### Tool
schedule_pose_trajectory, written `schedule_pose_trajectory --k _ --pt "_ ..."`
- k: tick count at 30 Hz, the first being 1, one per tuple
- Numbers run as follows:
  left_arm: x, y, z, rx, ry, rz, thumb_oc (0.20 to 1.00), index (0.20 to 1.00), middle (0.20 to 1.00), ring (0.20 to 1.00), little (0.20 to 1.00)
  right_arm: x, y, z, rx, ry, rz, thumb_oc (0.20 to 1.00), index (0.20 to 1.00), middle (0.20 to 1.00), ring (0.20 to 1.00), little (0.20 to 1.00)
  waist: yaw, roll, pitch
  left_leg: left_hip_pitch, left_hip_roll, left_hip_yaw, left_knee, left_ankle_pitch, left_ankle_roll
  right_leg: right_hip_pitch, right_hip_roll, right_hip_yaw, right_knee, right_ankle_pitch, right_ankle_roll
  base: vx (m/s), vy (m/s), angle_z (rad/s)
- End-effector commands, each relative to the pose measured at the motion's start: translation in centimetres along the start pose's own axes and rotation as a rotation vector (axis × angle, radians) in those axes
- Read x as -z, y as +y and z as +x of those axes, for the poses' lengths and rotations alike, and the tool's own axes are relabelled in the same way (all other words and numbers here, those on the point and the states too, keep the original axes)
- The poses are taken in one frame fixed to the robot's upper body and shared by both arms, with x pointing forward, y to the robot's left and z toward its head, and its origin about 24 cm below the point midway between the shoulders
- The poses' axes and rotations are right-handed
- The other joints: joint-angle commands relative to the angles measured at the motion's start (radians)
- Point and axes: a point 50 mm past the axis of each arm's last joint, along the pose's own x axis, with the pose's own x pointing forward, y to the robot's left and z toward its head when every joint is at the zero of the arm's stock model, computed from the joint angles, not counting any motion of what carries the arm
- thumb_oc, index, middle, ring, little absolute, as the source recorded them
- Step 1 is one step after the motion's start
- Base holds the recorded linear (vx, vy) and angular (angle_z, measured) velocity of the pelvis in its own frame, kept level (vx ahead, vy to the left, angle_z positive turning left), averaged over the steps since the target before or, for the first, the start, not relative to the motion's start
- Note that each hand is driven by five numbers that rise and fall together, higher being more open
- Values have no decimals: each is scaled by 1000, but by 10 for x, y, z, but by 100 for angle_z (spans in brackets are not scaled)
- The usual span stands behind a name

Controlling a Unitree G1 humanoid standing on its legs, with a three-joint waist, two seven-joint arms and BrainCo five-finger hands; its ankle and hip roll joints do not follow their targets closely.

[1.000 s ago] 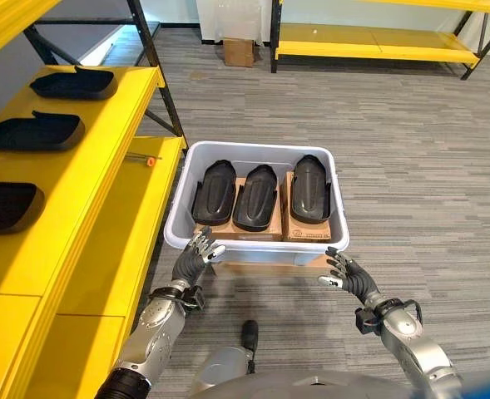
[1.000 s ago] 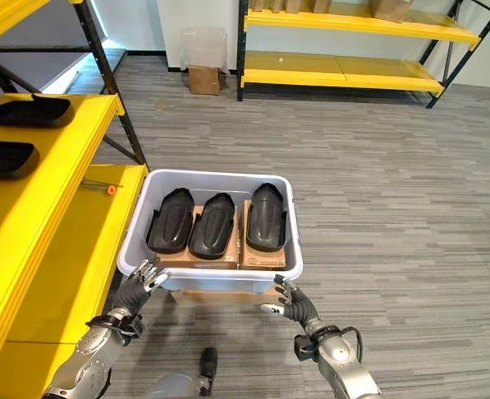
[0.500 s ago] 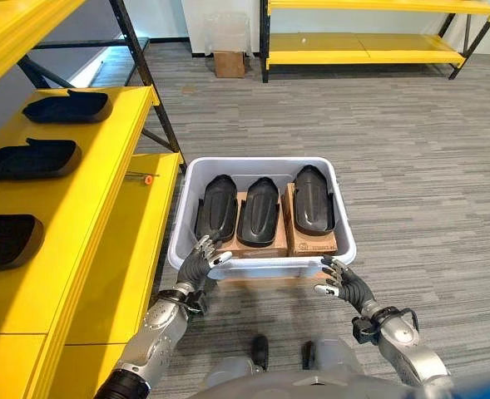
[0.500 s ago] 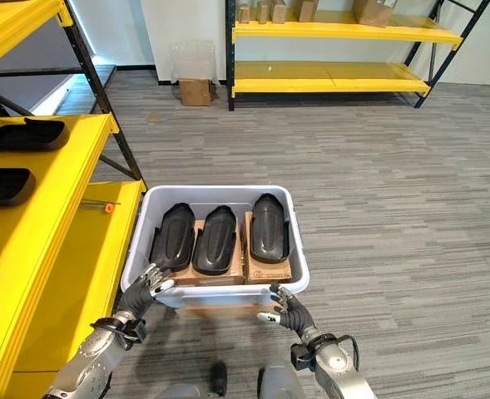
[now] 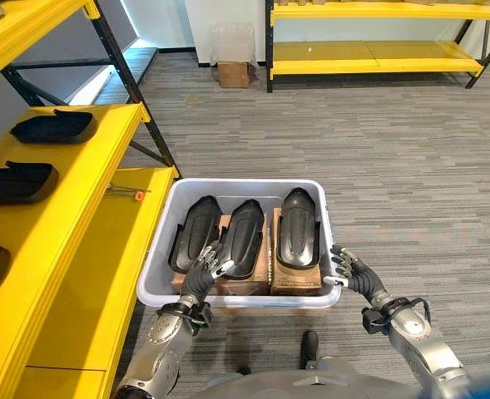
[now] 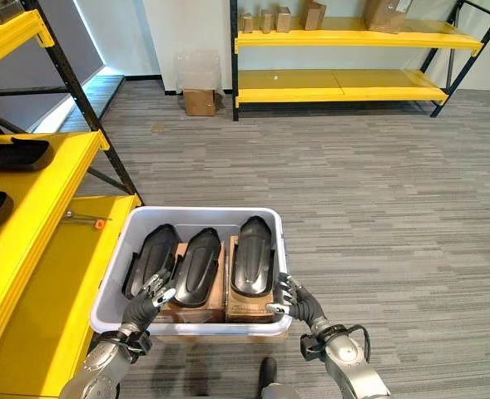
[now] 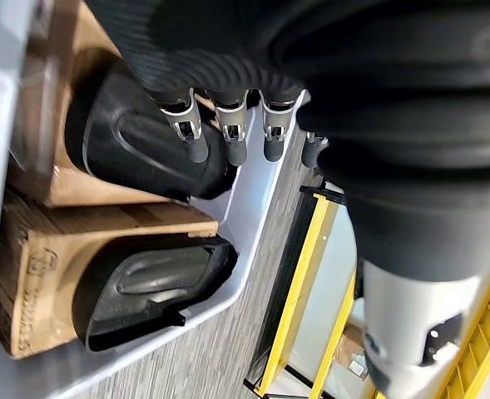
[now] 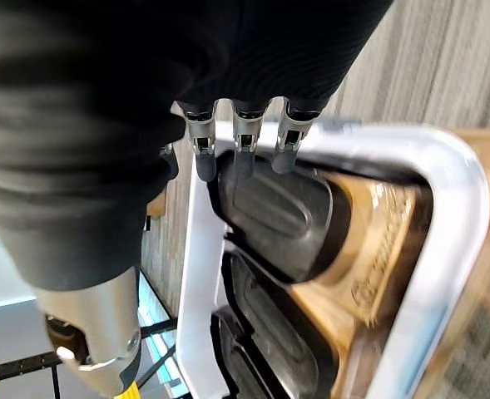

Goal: Move parts from the plastic box to the shelf.

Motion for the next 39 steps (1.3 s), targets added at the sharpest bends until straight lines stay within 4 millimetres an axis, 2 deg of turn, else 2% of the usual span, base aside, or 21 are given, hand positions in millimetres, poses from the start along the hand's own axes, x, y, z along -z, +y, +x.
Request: schedule_pose_trajectory --k 1,7,8,9,10,12,13,15,16,17,18,19,20,21,23,25,26,27,29,34,39 --pt "-28 5 -1 11 -118 13 1000 1000 1000 1000 1000 -26 8 2 -34 -140 0 1000 1000 1000 1000 1000 -2 -38 -20 -36 -3 23 52 -44 -5 -15 -52 15 126 -113 72 50 -120 8" --pt "-29 3 -2 14 -135 -9 1000 1000 1000 1000 1000 -57 3 0 -46 -273 -32 1000 1000 1000 1000 1000 -3 -36 -9 -52 25 29 103 -32 -28 -14 -24 26 136 -142 47 34 -116 2" --pt "-30 -1 -1 25 -147 -20 1000 1000 1000 1000 1000 -70 3 3 -45 -327 -52 1000 1000 1000 1000 1000 3 -39 0 -86 30 28 173 -7 -46 -2 -12 30 126 -150 36 8 -116 -1" --pt "-30 -1 -1 25 -147 -20 1000 1000 1000 1000 1000 -70 3 3 -45 -327 -52 1000 1000 1000 1000 1000 2 -39 1 -89 30 27 177 -9 -47 -2 -12 29 125 -150 36 -22 -124 0" --pt "-32 -2 0 27 -158 -31 1000 1000 1000 1000 1000 -78 5 6 -48 -361 -47 1000 1000 1000 1000 1000 8 -44 12 -121 32 27 241 16 -57 6 -9 31 122 -153 26 -43 -83 0" --pt "-34 -5 1 42 -173 -43 1000 1000 1000 1000 1000 -92 11 10 -79 -422 -38 1000 1000 1000 1000 1000 26 -54 43 -195 5 -9 404 33 -61 26 -6 34 115 -156 12 -58 -97 2" --pt "-35 -6 2 45 -175 -43 1000 1000 1000 1000 1000 -96 14 12 -87 -432 -48 1000 1000 1000 1000 1000 35 -55 51 -207 -10 -34 430 41 -60 31 -3 39 115 -156 8 -38 -42 9" --pt "-36 -7 4 48 -178 -49 1000 1000 1000 1000 1000 -101 17 15 -89 -448 -54 1000 1000 1000 1000 1000 37 -57 59 -225 -9 -48 411 48 -58 34 -5 36 111 -159 9 28 33 1" --pt "-37 -10 4 55 -179 -51 1000 1000 1000 1000 1000 -105 20 20 -81 -463 -44 1000 1000 1000 1000 1000 34 -58 53 -208 66 -28 246 46 -58 37 -21 32 107 -167 25 85 196 13" --pt "-39 -13 6 62 -193 -41 1000 1000 1000 1000 1000 -108 21 22 -63 -481 -9 1000 1000 1000 1000 1000 34 -49 55 -227 136 -18 120 103 -66 37 -42 29 107 -168 39 89 191 34" --pt "-39 -13 6 62 -193 -41 1000 1000 1000 1000 1000 -108 21 22 -63 -482 -9 1000 1000 1000 1000 1000 34 -49 56 -219 138 -17 106 110 -68 37 -42 30 108 -170 38 51 335 46" --pt "-40 -16 10 71 -197 -45 1000 1000 1000 1000 1000 -110 20 23 -42 -491 9 1000 1000 1000 1000 1000 29 -24 57 -220 156 -18 57 138 -86 41 -62 43 103 -168 60 33 204 29" --pt "-40 -17 10 71 -197 -45 1000 1000 1000 1000 1000 -110 20 23 -42 -491 9 1000 1000 1000 1000 1000 30 -23 58 -219 156 -17 57 137 -86 41 -62 44 102 -168 60 79 393 15" --pt "-38 -19 10 80 -197 -55 1000 1000 1000 1000 1000 -112 25 26 -59 -495 -6 1000 1000 1000 1000 1000 26 1 44 -198 155 4 43 108 -85 48 -77 52 95 -158 75 52 183 0" --pt "-40 -21 12 91 -203 -48 1000 1000 1000 1000 1000 -111 26 27 -63 -489 -18 1000 1000 1000 1000 1000 26 8 42 -191 141 26 48 96 -84 48 -99 50 90 -136 87 76 271 -24" --pt "-45 -21 13 106 -216 -38 1000 1000 1000 1000 1000 -117 31 32 -73 -504 -17 1000 1000 1000 1000 1000 37 6 42 -173 111 63 53 64 -67 52 -140 55 77 -106 111 84 388 -56" --pt "-51 -22 15 123 -231 -13 1000 1000 1000 1000 1000 -124 38 38 -88 -515 -42 1000 1000 1000 1000 1000 46 2 41 -157 83 113 55 35 -49 45 -186 57 62 -66 141 54 336 -65" --pt "-51 -22 15 123 -232 -13 1000 1000 1000 1000 1000 -125 38 38 -88 -516 -42 1000 1000 1000 1000 1000 48 0 41 -156 82 116 56 34 -48 45 -187 60 61 -65 142 42 362 -82" --pt "-60 -26 18 146 -260 16 1000 1000 1000 1000 1000 -137 44 47 -91 -541 -77 1000 1000 1000 1000 1000 61 -9 43 -165 55 146 62 21 -33 26 -224 60 46 -38 158 13 193 -56" --pt "-69 -32 23 172 -285 36 1000 1000 1000 1000 1000 -151 49 58 -74 -561 -106 1000 1000 1000 1000 1000 69 -24 64 -216 31 141 100 8 -25 -1 -248 48 34 -22 164 -35 76 1" --pt "-89 -52 33 236 -348 52 1000 1000 1000 1000 1000 -187 50 73 2 -630 -156 1000 1000 1000 1000 1000 79 -29 126 -319 41 123 147 24 -34 -74 -248 39 57 -18 150 -92 -27 8"
